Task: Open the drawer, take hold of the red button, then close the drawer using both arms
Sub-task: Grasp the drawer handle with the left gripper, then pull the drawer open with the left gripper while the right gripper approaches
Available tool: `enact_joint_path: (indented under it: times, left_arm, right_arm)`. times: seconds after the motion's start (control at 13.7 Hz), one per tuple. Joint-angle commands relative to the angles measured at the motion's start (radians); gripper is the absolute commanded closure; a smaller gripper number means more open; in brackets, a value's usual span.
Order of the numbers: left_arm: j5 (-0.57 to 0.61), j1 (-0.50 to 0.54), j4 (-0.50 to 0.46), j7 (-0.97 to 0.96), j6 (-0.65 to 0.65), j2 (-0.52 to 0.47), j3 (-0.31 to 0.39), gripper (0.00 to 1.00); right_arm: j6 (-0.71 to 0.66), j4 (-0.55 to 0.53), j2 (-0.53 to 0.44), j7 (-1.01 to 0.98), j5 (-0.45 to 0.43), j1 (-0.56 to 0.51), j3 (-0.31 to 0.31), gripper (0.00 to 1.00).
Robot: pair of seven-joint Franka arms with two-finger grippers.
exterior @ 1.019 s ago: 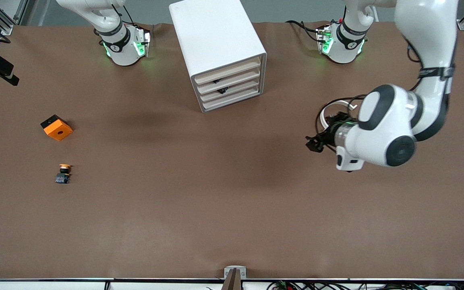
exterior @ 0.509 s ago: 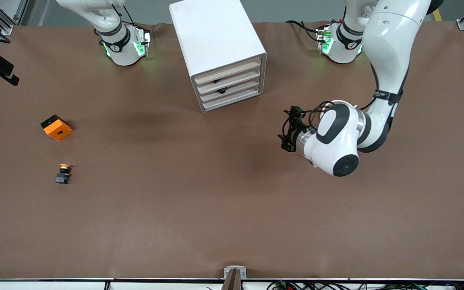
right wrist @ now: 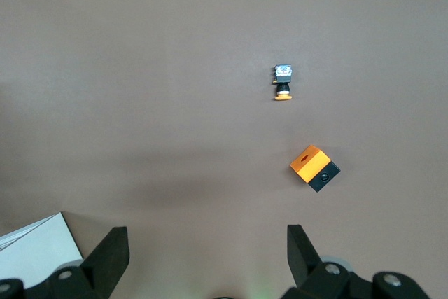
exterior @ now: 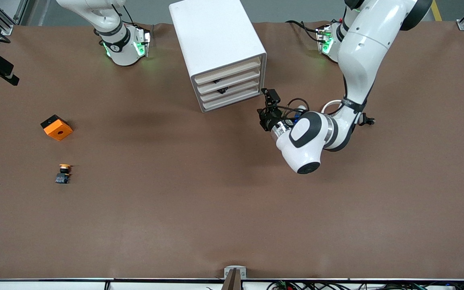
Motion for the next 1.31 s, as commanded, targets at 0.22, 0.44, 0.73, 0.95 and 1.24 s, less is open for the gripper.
enact_joint_path:
  times: [0.22,0.44,0.73,0.95,1.24]
  left_arm:
    - [-0.114,-0.05,0.009,-0.09,-0.029,0.07,0.002,0.0]
    - [-0.198,-0.069,0.009,-0.127,-0.027,0.096,0.002,0.06]
    - [-0.251,-0.097,0.012,-0.179,-0.026,0.137,0.003,0.25]
    - [-0.249,-0.129,0.012,-0.213,-0.023,0.151,0.003,0.26]
    - [-0.251,-0.149,0.013,-0.279,-0.023,0.159,0.003,0.4]
  right_arm:
    - [-0.006,-0.006,-0.018,-0.003,0.003,-0.018,0.005,0.0]
    - [-0.007,-0.006,-0.017,-0.005,0.003,-0.018,0.005,0.0]
    - [-0.007,0.003,0.09,0.006,0.006,-0.012,0.003,0.0]
    - [-0.004,0.022,0.124,-0.007,0.0,-0.011,0.005,0.0]
    - [-0.003,0.031,0.216,-0.008,-0.013,-0.02,0.003,0.0]
